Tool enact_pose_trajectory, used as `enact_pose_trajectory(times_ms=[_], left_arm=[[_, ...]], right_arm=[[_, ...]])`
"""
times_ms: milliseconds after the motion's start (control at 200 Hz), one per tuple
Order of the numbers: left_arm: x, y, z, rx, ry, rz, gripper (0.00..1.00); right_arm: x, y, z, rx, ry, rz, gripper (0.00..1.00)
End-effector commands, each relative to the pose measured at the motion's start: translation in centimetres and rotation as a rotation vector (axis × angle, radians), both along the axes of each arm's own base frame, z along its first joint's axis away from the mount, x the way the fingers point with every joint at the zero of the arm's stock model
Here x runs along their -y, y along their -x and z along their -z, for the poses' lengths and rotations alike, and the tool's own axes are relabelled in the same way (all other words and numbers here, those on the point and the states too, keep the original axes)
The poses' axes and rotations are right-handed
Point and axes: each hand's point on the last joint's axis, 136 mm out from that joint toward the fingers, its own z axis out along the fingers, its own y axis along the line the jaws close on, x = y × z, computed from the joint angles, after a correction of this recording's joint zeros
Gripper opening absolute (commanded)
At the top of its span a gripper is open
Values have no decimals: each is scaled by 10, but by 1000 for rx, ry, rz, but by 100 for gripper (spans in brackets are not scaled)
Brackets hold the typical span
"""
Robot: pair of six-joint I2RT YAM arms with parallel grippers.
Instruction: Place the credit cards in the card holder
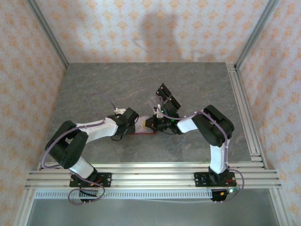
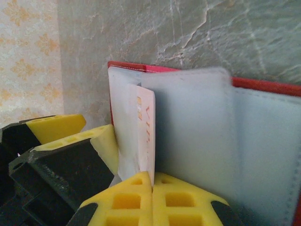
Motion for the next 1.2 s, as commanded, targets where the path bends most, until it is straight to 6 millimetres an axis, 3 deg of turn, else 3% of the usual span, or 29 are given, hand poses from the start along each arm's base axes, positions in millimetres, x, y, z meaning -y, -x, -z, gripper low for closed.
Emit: enact_pose_trajectory(times_ms=[0, 375, 831, 1191], left_arm=[[-10, 19, 24, -106, -60, 9, 98], [-9, 19, 27, -113, -62, 7, 98], [-9, 19, 29, -115, -58, 8, 98], [-9, 20, 33, -124, -58, 8, 98]], right_arm=[[12, 3, 0, -22, 40, 12, 0], [16, 1, -29, 18, 4, 22, 0], [15, 1, 0, -32, 27, 26, 0], [17, -6, 8, -29, 36, 64, 0]])
